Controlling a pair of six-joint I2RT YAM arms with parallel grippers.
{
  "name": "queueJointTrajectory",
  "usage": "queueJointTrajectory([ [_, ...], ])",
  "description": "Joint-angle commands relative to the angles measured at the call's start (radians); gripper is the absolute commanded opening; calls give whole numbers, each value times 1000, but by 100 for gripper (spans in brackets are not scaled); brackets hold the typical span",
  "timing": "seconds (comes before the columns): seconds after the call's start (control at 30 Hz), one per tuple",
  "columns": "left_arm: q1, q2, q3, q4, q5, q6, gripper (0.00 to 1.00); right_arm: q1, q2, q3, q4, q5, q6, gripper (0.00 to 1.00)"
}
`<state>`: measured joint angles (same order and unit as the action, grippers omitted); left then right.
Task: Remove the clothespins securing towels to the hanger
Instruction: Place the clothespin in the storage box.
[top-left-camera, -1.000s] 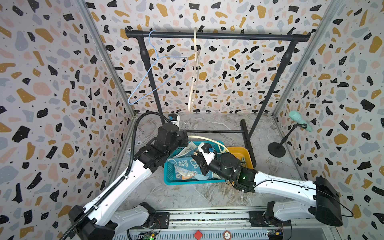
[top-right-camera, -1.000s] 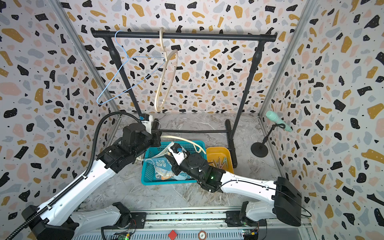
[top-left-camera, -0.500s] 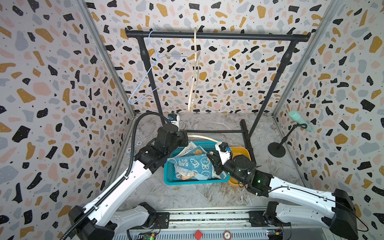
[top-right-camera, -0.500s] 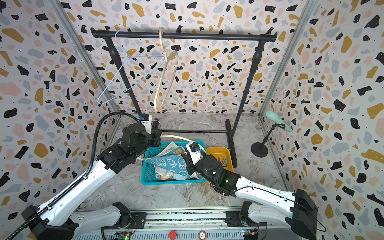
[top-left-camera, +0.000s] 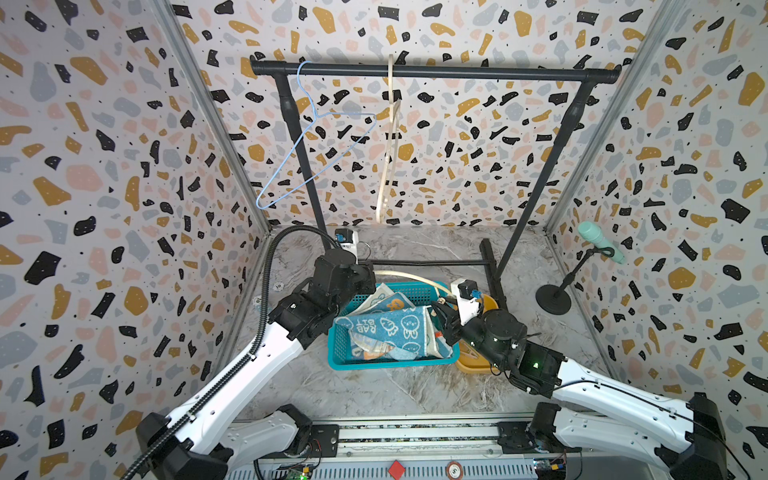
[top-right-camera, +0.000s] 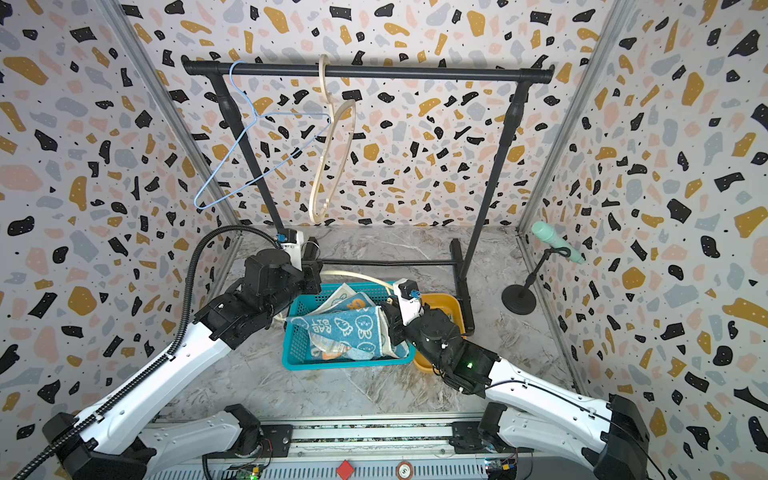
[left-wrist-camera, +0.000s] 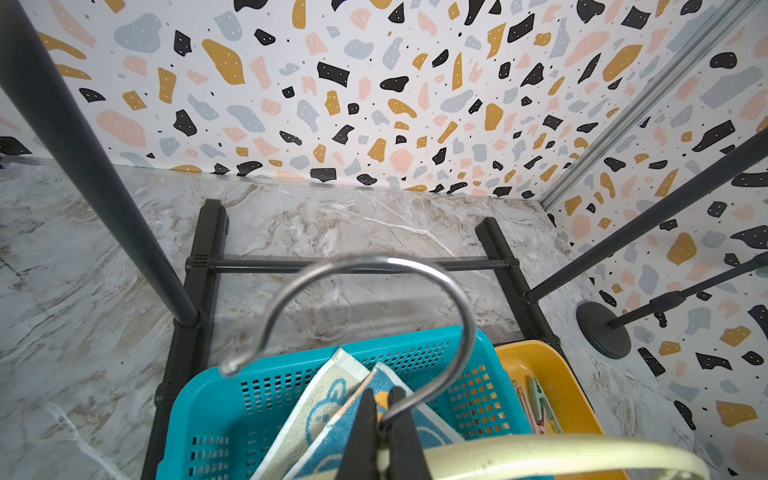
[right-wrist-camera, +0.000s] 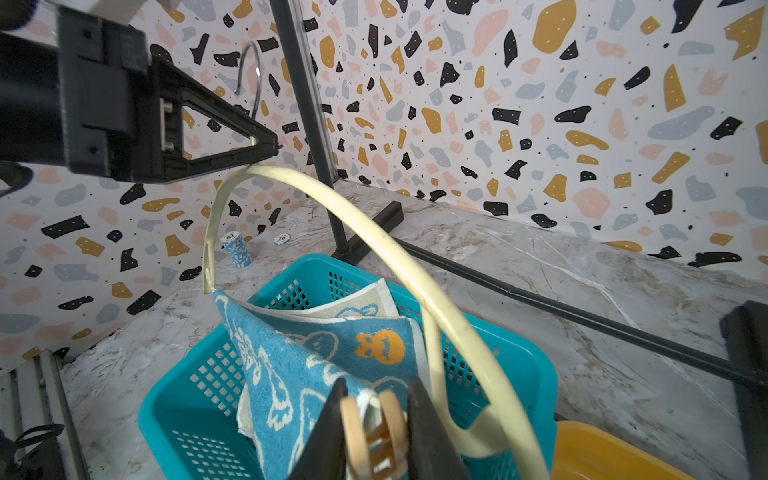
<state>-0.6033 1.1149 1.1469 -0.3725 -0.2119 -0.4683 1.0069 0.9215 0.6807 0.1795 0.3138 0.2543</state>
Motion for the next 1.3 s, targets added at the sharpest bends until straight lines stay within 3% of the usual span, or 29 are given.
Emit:
queueJointTrajectory([
  [0.0, 5, -26, 1, 63, -18, -10, 0, -10, -46, -2, -73, 66, 18, 0],
  [0.3, 4, -27, -2, 63, -15, -6, 0, -115, -88, -48, -214, 120, 135, 0],
  [0.63, 5, -39, -13, 64, -22, -6, 0, -269, -57, -130, -242, 65, 237, 0],
  [1.27, 5, -23, -31, 117, 18, 7, 0, -370, 223, -205, -109, -17, 309, 0],
])
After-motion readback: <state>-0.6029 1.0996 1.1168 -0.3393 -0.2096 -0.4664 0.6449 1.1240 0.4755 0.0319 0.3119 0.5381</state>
